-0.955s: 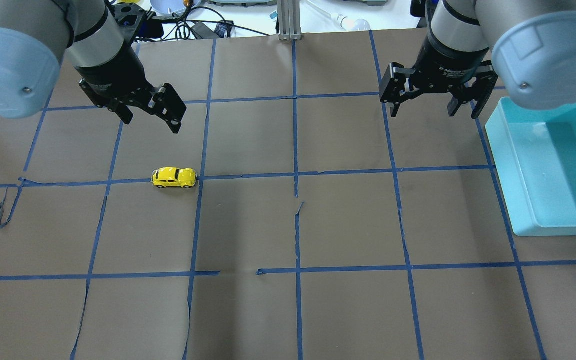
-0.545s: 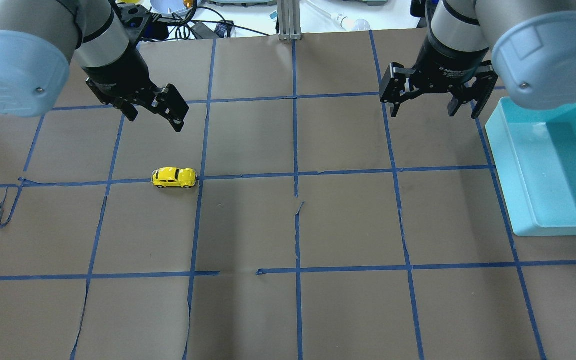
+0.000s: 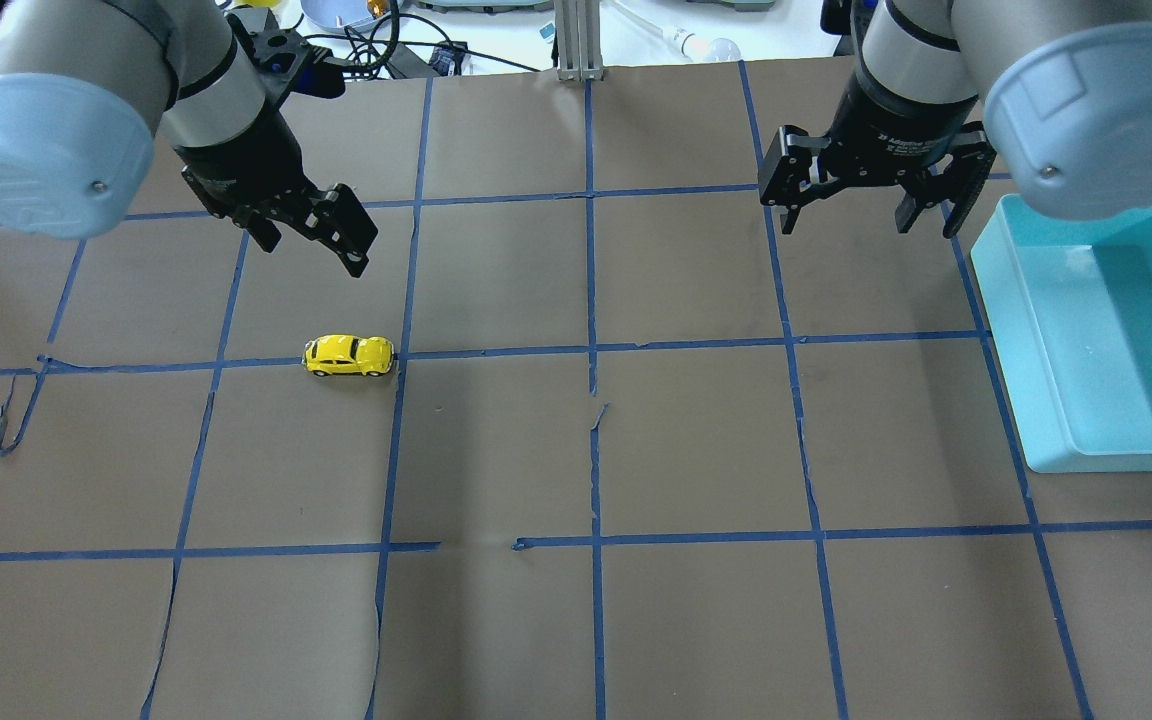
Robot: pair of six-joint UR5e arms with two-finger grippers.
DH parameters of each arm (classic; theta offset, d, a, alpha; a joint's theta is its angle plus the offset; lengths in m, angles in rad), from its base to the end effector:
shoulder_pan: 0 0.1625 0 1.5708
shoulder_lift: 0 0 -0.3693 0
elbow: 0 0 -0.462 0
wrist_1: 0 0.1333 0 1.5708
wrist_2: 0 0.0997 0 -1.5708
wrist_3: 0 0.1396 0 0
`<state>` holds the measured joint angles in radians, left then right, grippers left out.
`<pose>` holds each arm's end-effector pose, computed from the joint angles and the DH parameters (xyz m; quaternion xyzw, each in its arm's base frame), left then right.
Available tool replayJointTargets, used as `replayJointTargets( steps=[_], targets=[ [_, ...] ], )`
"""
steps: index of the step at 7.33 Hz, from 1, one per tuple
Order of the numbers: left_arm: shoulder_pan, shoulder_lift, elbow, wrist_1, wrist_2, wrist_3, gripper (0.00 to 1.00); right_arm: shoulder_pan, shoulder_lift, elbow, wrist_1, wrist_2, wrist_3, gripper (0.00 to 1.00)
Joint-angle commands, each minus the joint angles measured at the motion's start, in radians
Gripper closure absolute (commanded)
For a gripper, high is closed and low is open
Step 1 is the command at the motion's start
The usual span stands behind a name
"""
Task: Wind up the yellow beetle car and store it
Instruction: 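Lower the left gripper down onto the yellow toy beetle car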
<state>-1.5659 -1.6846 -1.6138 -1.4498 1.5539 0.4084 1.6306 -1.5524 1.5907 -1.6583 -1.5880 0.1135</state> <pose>-0.1328 -0.5936 0.3142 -0.2002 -0.9796 -0.0158 0.0119 0.1650 -0.5660 0.3795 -0.0270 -0.9993 0.0252 0.0064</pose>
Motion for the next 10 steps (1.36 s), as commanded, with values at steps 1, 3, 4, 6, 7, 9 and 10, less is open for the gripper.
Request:
replayJointTargets(
  steps=[1,3,4,6,7,9,10],
  targets=[
    [0.033,-0.065,-0.098,0.182,0.005,0.233,0.0,0.0,0.0,0.0,0.0,-0.001,0.0,0.0],
    [0.075,-0.098,-0.17,0.287,-0.006,0.419,0.01,0.0,0.0,0.0,0.0,-0.001,0.0,0.0],
    [0.078,-0.108,-0.193,0.279,-0.005,0.508,0.03,0.0,0.0,0.0,0.0,-0.001,0.0,0.0],
    [0.079,-0.13,-0.204,0.313,0.011,0.724,0.03,0.0,0.0,0.0,0.0,-0.001,0.0,0.0],
    [0.081,-0.156,-0.207,0.369,0.021,0.876,0.05,0.0,0.0,0.0,0.0,-0.001,0.0,0.0],
    [0.086,-0.213,-0.213,0.458,0.029,1.018,0.12,0.0,0.0,0.0,0.0,-0.001,0.0,0.0],
    [0.086,-0.237,-0.218,0.468,0.031,1.077,0.12,0.002,0.0,0.0,0.0,-0.001,0.0,0.0]
  ],
)
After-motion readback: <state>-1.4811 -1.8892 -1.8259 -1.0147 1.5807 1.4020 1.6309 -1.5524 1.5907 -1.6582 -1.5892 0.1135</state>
